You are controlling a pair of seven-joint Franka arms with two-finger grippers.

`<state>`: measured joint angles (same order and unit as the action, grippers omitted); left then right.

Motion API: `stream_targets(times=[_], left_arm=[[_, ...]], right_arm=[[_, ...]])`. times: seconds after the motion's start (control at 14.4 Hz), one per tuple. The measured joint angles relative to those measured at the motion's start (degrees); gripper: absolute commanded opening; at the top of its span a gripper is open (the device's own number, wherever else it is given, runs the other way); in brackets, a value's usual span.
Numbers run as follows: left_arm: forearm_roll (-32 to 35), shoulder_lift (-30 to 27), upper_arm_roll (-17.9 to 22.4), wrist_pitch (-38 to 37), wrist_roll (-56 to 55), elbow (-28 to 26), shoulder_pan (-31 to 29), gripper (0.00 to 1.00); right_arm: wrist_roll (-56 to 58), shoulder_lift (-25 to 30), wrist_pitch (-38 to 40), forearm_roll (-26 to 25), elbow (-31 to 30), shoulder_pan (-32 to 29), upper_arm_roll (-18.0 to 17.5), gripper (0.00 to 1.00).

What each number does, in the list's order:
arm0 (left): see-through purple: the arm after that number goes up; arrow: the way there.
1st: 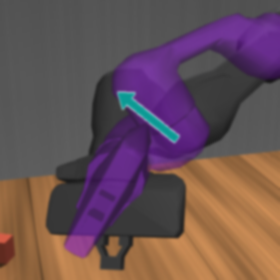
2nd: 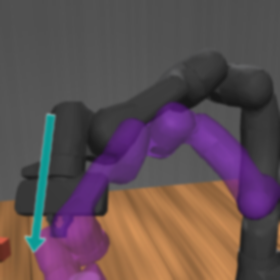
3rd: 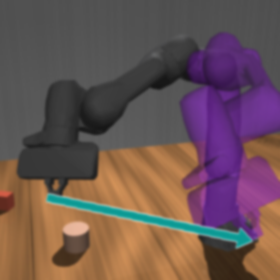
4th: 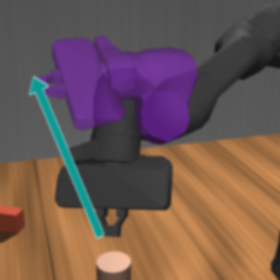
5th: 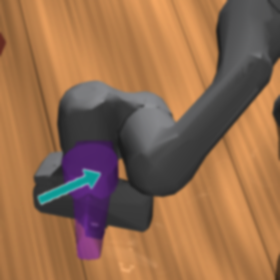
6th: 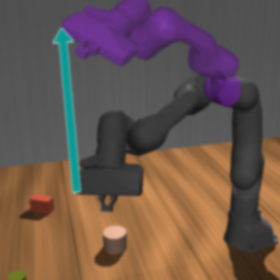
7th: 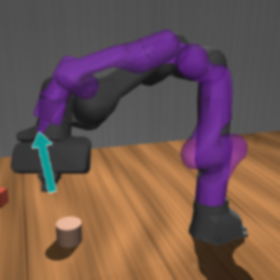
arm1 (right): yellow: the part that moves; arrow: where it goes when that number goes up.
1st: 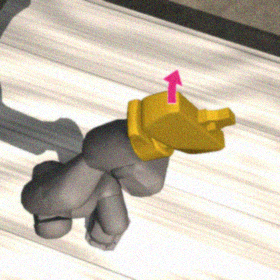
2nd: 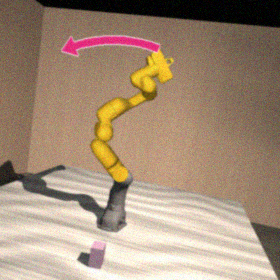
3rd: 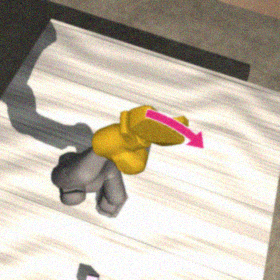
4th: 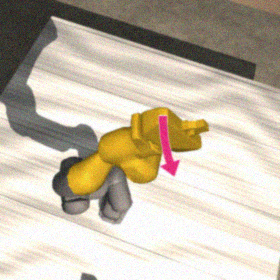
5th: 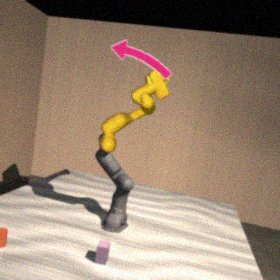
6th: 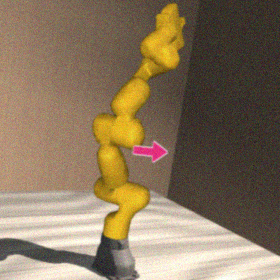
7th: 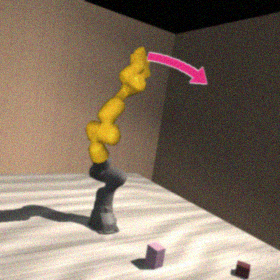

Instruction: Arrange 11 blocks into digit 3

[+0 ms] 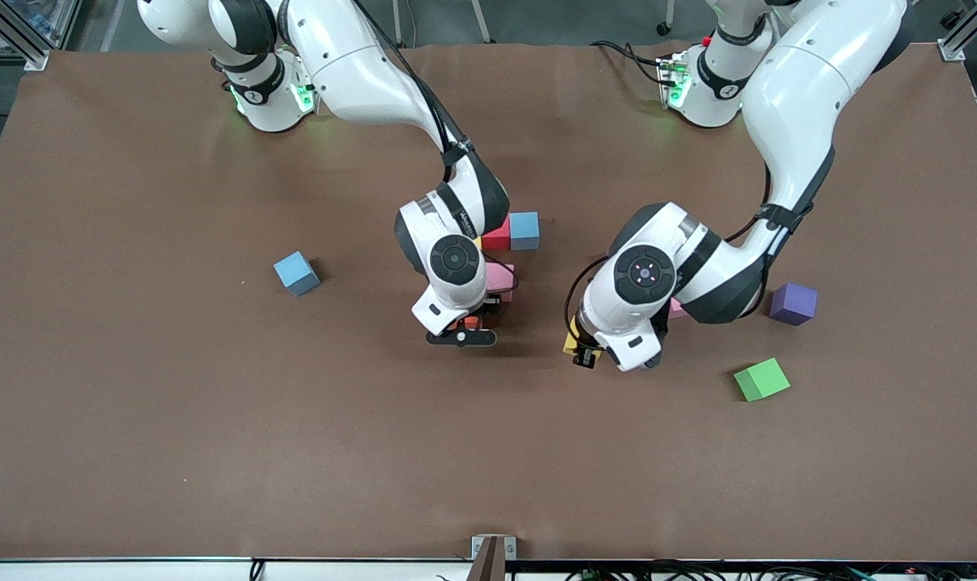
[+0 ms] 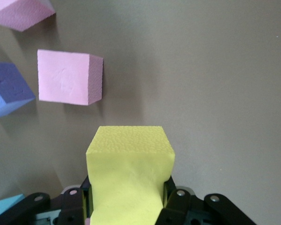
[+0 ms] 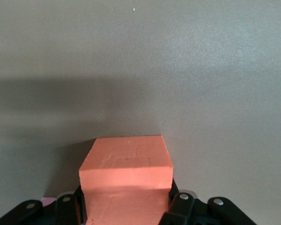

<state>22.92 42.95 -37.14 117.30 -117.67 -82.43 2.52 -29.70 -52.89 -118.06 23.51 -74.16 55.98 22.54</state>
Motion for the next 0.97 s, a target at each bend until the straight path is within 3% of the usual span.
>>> stream_targets(times=[0.49,0.9,0.97], left_arm=[[0.0,-7.36,-1.24,6.71,-4.88,-10.76,-0.44,0.09],[-0.03,-10.89,-3.3,14.1,-13.65,-21.5,-4.5,0.11],[-0.03,-10.9,-3.45,14.46,-15.46,-22.46,-4.47,0.11]], right_arm=[[0.6,0.01,-0.04,-0.04,0.0,0.06,-0.02,0.1],[1.31,0.01,-0.07,-0.04,0.0,0.11,-0.03,0.12],[1.32,0.01,-0.07,-0.04,0.0,0.11,-0.03,0.26]])
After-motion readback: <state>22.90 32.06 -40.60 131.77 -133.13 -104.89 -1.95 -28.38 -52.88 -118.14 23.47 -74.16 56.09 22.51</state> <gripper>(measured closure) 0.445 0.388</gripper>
